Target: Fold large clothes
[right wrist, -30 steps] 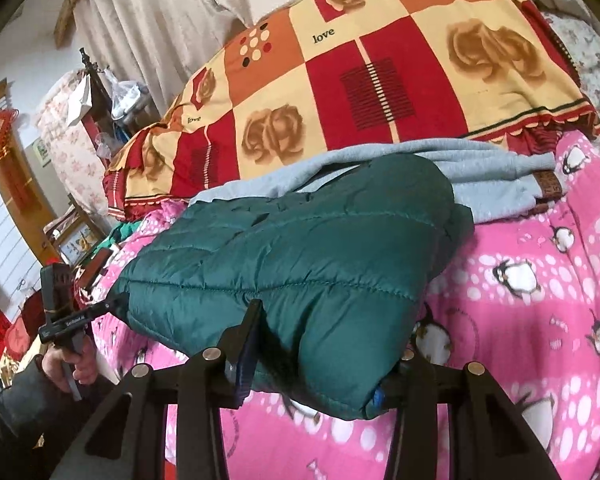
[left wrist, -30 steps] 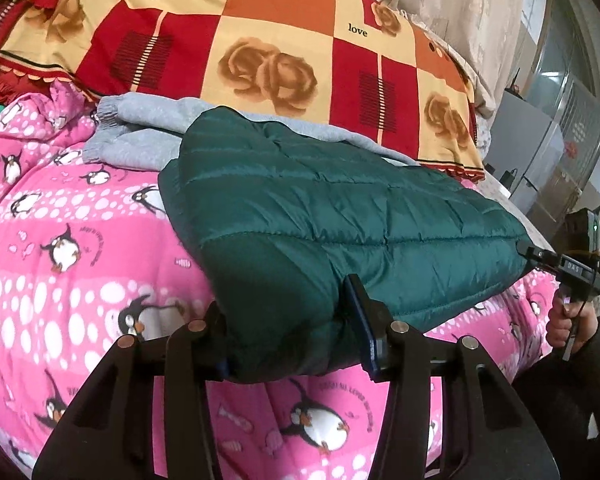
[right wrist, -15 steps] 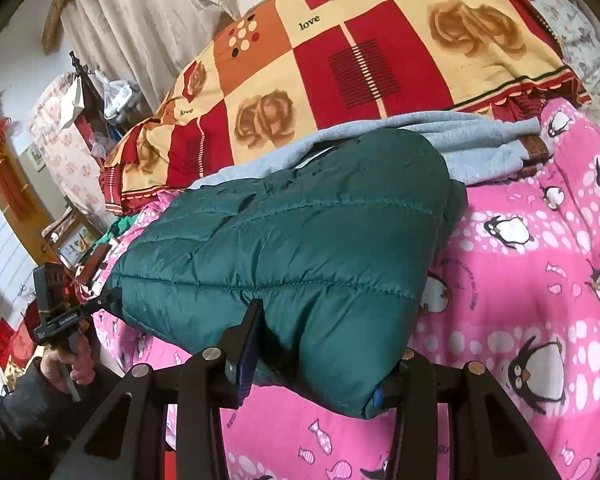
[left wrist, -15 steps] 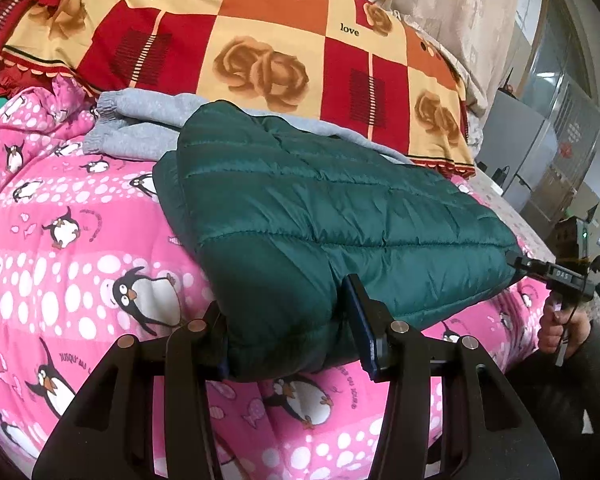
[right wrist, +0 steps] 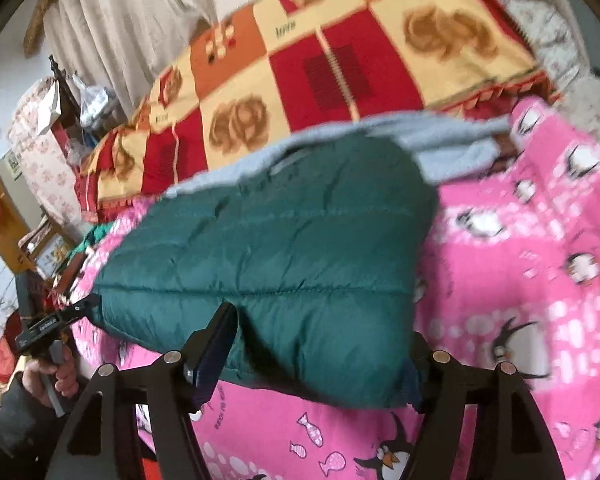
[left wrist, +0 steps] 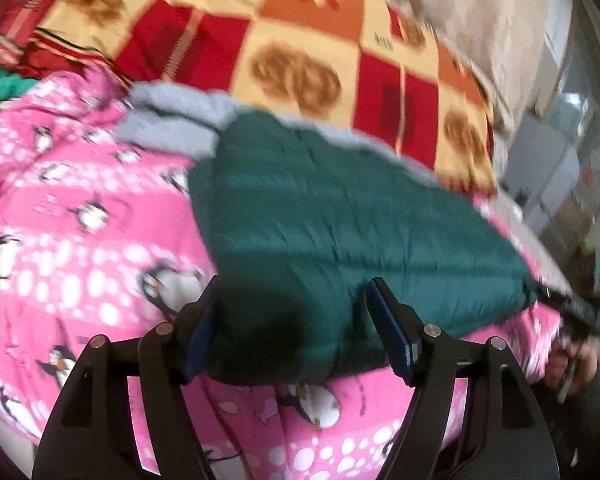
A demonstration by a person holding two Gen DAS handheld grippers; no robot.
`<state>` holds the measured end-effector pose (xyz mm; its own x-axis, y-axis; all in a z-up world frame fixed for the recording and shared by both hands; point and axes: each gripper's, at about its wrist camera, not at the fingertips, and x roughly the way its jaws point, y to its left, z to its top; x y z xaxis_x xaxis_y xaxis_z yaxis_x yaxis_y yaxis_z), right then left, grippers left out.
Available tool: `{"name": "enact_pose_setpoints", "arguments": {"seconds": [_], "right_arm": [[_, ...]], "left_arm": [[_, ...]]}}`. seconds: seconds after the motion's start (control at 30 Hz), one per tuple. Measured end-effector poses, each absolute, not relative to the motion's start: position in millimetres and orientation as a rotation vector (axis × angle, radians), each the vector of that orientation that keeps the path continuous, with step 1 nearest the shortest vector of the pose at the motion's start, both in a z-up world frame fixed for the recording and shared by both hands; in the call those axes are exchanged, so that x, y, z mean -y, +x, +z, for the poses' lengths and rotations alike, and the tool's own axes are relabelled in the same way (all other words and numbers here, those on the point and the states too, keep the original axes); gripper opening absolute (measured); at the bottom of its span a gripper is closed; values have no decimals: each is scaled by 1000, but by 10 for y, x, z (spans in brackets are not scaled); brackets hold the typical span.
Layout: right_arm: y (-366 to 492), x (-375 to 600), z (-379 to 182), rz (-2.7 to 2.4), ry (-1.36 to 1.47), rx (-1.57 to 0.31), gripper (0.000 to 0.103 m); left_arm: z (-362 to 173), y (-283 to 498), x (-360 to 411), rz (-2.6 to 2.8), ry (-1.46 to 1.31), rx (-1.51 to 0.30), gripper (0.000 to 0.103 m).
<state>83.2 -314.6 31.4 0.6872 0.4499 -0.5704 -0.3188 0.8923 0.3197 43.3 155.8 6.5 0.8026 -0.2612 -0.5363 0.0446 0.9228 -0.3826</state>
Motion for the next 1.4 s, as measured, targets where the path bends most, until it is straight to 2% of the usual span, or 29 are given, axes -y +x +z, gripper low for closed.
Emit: {"name": "enact_pose_setpoints", "arguments": {"seconds": [0.13,0.23,0.4,0.57,0.67,0.73,0.8,1.0,1.3,1.4], "right_arm": [[658,2989,591,337,38,-537,69],[762,2681,750,373,-72,-489,69],[1356,2227,769,369,-172,-555,69],[2070,2176,677,331,-109,-693,69],[2509,2174,371,303,-79,-844,69],[2616,2188,153,271,-92,-880,69],[2637,2234,20,277,-59,-852,74],[2761,2276,-170,288,-27,-875,77],[2802,2319,-206,315,15,-910,78],[2794,2294,-110,303,-16,-960,78]], "left_arm": [[369,331,-1665,-63,-390,-461,71],[546,658,-1504,-89,-346,-495,71],[549,1515,-1228,11,-188,-624,71],[552,2081,-1235,67,-106,-688,72],[436,2415,-1271,97,-51,-754,72],[145,2593,-1320,139,-57,-854,72],[-169,2652,-1339,109,-110,-918,74],[-388,2629,-1446,121,-206,-874,82],[-421,2657,-1388,151,-176,-890,83],[-315,2665,-1402,145,-170,-944,83]]}}
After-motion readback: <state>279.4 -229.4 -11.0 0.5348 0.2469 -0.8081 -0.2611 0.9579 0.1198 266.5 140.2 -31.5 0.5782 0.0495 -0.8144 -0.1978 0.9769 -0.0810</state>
